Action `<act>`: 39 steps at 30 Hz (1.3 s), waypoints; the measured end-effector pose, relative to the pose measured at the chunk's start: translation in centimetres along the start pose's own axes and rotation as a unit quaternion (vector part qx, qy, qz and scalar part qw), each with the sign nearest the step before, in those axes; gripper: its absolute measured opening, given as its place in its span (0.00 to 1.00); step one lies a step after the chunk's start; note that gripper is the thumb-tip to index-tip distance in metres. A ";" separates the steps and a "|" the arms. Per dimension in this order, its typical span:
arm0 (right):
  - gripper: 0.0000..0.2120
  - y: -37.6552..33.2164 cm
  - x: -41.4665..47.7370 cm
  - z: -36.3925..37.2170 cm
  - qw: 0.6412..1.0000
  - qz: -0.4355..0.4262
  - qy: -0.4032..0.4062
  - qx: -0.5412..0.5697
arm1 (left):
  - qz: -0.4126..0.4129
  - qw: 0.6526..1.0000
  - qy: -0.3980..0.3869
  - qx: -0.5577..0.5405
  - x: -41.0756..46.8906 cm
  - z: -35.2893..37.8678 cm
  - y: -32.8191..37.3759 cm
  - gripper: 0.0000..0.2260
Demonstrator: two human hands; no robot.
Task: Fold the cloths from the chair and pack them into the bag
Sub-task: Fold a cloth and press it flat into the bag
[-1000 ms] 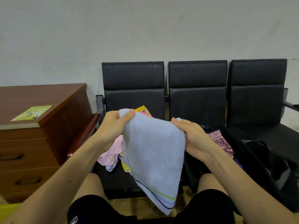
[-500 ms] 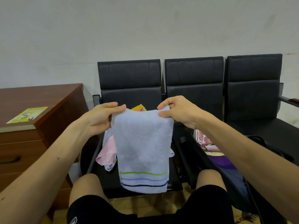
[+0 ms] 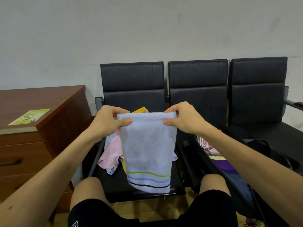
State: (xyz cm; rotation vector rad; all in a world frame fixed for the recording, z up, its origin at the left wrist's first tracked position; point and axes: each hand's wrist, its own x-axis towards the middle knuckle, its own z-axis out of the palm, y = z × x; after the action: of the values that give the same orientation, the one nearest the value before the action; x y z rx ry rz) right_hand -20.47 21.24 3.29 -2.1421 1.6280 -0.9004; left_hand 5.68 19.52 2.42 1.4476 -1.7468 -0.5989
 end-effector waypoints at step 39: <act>0.44 3.8 -8.5 8.9 0.787 0.138 -0.172 0.576 | 0.033 0.990 0.131 -0.037 -0.6 3.0 -1.9 0.07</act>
State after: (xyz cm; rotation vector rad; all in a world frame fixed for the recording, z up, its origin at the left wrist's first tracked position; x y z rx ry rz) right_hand -19.03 26.87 -8.18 -1.0648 0.7656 -0.9486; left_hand 4.47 19.25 -0.95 1.3465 -1.5449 -0.4136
